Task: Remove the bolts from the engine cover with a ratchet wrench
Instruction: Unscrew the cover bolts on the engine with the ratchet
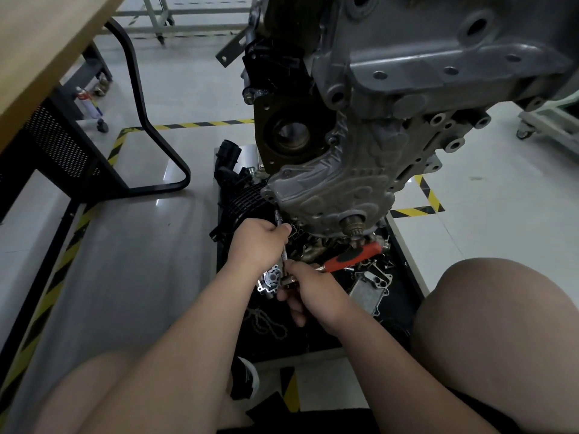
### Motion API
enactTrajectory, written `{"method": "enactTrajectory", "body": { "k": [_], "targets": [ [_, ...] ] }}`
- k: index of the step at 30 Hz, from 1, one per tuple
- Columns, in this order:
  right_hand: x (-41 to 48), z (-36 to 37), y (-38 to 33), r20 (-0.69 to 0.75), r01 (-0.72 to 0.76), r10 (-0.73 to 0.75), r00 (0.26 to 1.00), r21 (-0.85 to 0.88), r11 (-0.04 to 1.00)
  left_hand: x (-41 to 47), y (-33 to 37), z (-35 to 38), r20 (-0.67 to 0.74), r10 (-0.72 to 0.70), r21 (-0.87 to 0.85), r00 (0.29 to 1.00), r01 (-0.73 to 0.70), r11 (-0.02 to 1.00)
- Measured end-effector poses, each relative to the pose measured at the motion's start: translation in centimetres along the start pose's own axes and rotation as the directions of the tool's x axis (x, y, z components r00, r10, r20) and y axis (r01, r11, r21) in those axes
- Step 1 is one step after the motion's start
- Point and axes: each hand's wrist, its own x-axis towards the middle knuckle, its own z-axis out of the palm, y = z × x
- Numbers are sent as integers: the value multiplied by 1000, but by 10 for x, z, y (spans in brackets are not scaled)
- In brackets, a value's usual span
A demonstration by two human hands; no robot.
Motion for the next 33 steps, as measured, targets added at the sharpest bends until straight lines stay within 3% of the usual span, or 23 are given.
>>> {"method": "enactTrajectory", "body": {
  "k": [2,8,14,17,20,22,25,29,33],
  "targets": [
    [0,1,3,31,-4,0,1000,130,991,-1,0,0,0,6,7,1000,-6,1000],
    [-4,1,0,138,-123,92,986,234,964,-1,1,0,-6,20,14,1000,-20,1000],
    [-8,4,-2,290,-209,90,953,409,888,-1,0,0,-20,23,40,1000,-22,999],
    [-9,4,0,270,-175,78,960,354,919,-1,2,-2,14,-6,21,1000,6,1000],
    [-10,6,2,166,-38,11,986,155,987,-2,12,-6,60,-153,-130,986,160,979],
    [-16,5,6,106,49,-49,993,4,999,0,17,-9,129,-303,-346,944,329,879],
    [-29,-8,10,58,107,-101,993,-96,990,-6,21,-13,357,-404,-606,842,538,586],
    [-47,-41,-14,19,199,-204,979,-308,930,-23,24,-13,565,-361,-715,742,659,235],
    [-59,-69,-52,5,289,-331,944,-497,818,-46,31,-6,631,-308,-745,712,667,16]
  ]
}}
